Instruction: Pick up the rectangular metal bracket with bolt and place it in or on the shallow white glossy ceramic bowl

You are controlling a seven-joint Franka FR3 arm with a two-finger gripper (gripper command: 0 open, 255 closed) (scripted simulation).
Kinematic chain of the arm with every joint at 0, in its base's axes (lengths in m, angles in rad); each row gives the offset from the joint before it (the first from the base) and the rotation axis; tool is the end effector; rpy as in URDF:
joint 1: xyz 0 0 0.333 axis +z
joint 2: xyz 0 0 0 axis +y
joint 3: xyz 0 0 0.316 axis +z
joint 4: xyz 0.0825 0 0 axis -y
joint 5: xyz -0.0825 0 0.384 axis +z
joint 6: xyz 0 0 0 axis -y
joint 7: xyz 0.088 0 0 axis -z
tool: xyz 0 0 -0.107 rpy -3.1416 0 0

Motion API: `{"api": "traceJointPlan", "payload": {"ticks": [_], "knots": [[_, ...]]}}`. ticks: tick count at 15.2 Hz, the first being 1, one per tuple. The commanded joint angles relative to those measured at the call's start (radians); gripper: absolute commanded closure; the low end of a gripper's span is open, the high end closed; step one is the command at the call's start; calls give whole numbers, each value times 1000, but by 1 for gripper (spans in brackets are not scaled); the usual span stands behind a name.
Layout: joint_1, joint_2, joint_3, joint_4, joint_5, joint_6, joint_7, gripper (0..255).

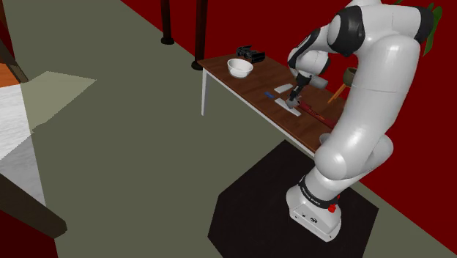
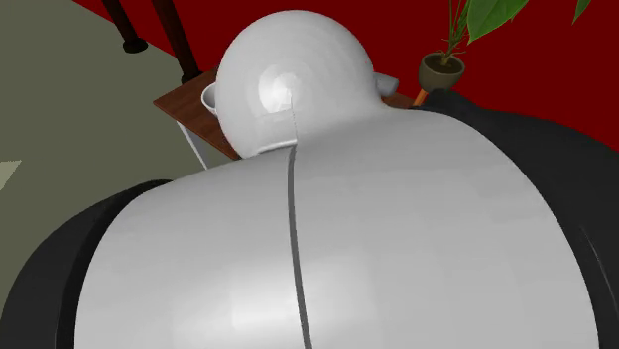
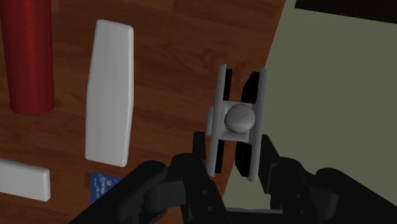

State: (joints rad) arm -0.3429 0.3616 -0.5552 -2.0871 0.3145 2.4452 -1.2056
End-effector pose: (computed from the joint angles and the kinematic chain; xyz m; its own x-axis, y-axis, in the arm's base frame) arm 0.3729 -0.4558 0.2800 0.9930 0.1072 0.0499 0.1046 -0.9932 0.0511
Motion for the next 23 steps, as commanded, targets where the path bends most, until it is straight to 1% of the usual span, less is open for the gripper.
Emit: {"api": "traceJointPlan", "payload": {"ticks": [1,7,12,18,23], "knots": [[-14,-40,-19,-61,-10,24,-37,255],[-65,-145,-83,-199,-54,67,-139,255],[-119,-218,-143,-282,-96,88,-230,255],[-198,-281,-217,-345,-139,96,-354,255],[-274,-305,-284,-363,-153,88,-486,255]]}}
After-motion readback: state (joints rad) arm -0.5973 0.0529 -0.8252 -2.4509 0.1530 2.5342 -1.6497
